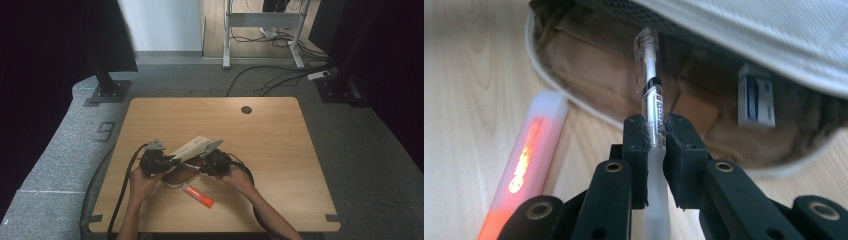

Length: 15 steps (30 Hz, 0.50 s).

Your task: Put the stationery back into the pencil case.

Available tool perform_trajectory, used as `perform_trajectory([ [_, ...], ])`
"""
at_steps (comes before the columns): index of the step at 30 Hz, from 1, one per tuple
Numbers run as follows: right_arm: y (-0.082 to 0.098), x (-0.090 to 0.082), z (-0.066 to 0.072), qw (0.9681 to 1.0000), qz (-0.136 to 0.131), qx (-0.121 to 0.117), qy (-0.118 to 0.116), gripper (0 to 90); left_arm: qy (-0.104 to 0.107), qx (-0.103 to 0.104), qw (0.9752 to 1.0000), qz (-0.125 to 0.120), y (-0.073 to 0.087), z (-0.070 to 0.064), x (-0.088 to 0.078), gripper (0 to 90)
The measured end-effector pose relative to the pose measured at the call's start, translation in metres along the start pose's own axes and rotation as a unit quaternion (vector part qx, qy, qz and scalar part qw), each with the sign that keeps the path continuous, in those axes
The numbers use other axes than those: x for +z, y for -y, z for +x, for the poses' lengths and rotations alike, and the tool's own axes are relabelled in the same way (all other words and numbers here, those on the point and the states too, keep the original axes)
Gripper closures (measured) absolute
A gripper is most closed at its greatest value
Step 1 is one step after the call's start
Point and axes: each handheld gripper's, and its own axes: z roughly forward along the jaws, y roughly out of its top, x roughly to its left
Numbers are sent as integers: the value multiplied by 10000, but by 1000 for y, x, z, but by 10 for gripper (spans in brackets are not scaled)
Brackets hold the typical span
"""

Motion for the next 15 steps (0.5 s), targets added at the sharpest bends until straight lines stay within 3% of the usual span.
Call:
perform_trajectory([
  [7, -20, 23, -8, 9997, 134, -200, 25, 783, 4, 0, 10000, -3, 0, 0, -1, 761],
  [15, -28, 35, -19, 9995, 158, -234, 116, 761, -11, 1, 10000, -2, -1, 0, 0, 761],
])
